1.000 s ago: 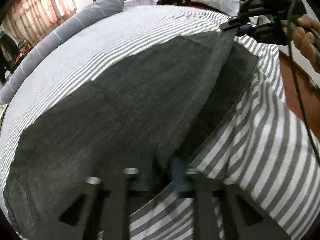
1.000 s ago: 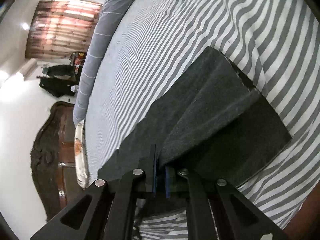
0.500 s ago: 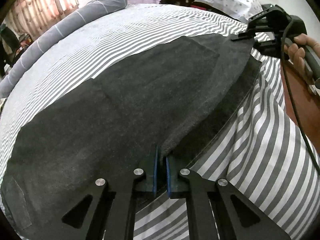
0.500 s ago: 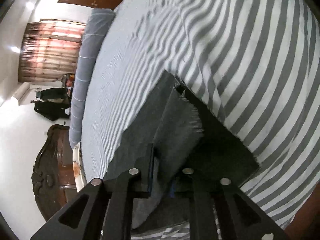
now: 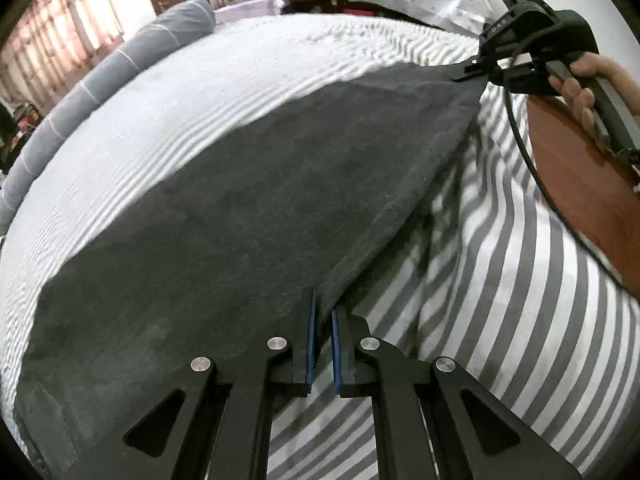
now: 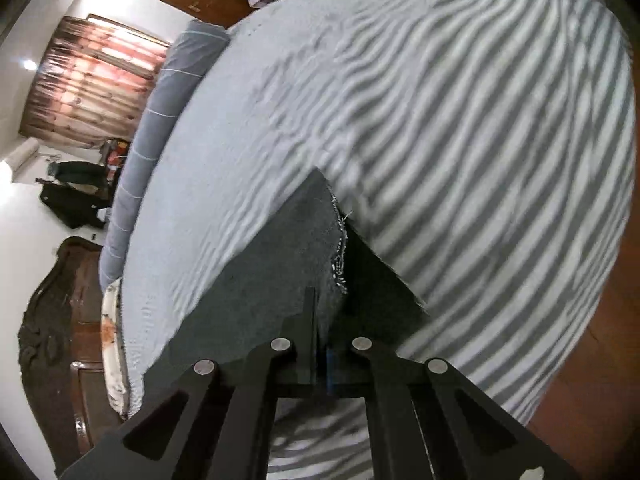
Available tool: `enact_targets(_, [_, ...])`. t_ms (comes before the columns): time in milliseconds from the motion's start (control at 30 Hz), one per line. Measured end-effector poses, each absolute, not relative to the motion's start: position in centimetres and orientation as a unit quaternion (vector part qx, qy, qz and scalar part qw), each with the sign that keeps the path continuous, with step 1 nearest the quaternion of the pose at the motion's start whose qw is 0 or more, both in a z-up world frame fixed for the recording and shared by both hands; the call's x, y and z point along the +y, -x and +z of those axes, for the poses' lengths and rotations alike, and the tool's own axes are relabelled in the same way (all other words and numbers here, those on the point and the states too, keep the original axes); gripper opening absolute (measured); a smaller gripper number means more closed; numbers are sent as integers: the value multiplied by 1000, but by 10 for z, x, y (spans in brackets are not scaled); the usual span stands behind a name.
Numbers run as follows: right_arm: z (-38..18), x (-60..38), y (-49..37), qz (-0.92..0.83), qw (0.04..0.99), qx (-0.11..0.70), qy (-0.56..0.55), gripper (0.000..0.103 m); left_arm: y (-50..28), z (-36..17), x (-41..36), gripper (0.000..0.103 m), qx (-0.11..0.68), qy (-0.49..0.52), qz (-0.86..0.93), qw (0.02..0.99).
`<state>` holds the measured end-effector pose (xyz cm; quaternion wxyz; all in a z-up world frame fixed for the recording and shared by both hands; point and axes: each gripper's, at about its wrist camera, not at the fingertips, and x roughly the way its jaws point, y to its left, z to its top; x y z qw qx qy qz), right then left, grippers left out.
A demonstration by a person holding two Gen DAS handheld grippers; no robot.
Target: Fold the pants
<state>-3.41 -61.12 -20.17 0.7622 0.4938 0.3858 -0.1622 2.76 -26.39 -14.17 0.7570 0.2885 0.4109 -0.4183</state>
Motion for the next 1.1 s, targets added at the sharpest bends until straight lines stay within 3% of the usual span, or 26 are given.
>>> enact_targets(233, [-225,-611,39,-186,751,411,-483,4,-30,-154,-264,7,428,-293,-420,745])
enact_targets(300, [-231,-612,39,-198,742,427,-477,8,-31,-162,-265,8,438,-296,-416,740])
enact_targets(367, [-232,-614,43,-198,736,434,-480,11,-30,-164,-266,14,444,-291,-411,741])
enact_targets(433, [-227,-615,49,-202,733,440,-478,30,-33,-158,-264,24,464,-265,-418,734])
enact_targets(467, [-222,-616,52,-206,734,437,-476,48,-35,-156,-262,26,470,-256,-421,733])
enact_targets(500, [-215,-617,57,-215,737,432,-472,54,-36,-150,-259,26,474,-246,-424,731])
enact_targets(767, [-131,-602,60,-216,796,420,-378,54,-77,-90,-190,47,439,-171,-379,797])
enact_targets(1100, [-88,-475,-90,-36,833,479,-275,54,-198,-92,-82,48,454,-97,-175,868])
